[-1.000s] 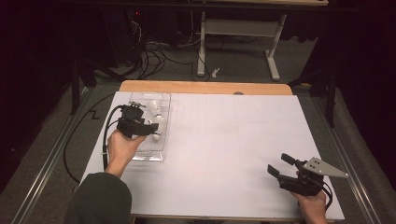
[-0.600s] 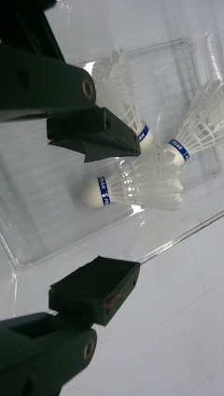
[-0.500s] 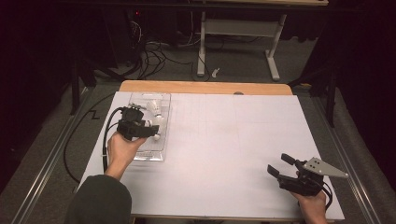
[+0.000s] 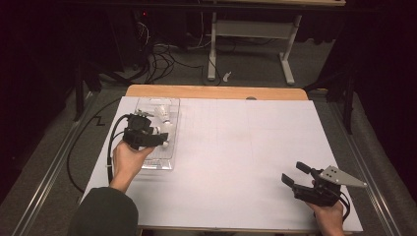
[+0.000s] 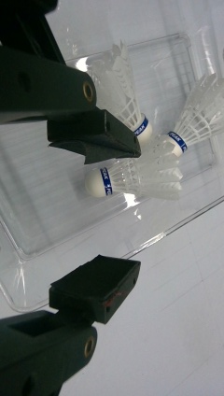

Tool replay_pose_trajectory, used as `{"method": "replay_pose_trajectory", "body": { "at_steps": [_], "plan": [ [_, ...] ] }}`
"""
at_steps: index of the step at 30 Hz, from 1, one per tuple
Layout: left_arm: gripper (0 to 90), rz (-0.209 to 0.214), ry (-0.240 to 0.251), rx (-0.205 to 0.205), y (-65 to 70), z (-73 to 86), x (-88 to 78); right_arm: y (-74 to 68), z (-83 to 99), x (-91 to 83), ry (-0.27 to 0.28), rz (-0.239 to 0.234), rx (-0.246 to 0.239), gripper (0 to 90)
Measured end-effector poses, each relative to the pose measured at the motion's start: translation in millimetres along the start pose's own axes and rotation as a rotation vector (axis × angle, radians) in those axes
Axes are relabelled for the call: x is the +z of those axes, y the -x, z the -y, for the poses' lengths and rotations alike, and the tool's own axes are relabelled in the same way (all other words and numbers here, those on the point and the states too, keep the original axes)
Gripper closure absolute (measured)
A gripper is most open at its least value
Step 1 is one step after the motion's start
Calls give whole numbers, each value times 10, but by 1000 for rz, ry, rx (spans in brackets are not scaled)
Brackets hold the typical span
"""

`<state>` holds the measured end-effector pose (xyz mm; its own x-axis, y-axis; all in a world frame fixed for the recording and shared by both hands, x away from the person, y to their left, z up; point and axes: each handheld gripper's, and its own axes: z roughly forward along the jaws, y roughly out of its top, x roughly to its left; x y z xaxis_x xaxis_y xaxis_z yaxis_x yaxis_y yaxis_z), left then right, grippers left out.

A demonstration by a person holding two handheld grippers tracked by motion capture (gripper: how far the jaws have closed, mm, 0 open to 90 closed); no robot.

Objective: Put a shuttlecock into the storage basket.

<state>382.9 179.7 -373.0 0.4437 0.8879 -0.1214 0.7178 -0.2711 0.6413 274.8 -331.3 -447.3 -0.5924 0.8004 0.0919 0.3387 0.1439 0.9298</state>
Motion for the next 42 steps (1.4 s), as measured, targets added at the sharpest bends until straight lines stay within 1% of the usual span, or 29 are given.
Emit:
{"method": "replay_pose_trajectory", "body": {
  "at_steps": [3, 14, 26, 32, 42],
  "plan": [
    [401, 5, 5, 6, 21, 8, -15, 0, 0, 0, 0, 0, 0, 252],
    [401, 16, 32, -2, 34, 66, -60, 0, 0, 0, 0, 0, 0, 252],
    [399, 28, 52, 3, 67, 102, -106, 0, 0, -1, 2, 0, 0, 251],
    [399, 35, 67, 0, 77, 123, -137, -2, -1, -2, 2, 0, 1, 251],
    [398, 37, 86, 1, 92, 154, -183, -2, -1, -1, 2, -1, -1, 251]
  ]
}}
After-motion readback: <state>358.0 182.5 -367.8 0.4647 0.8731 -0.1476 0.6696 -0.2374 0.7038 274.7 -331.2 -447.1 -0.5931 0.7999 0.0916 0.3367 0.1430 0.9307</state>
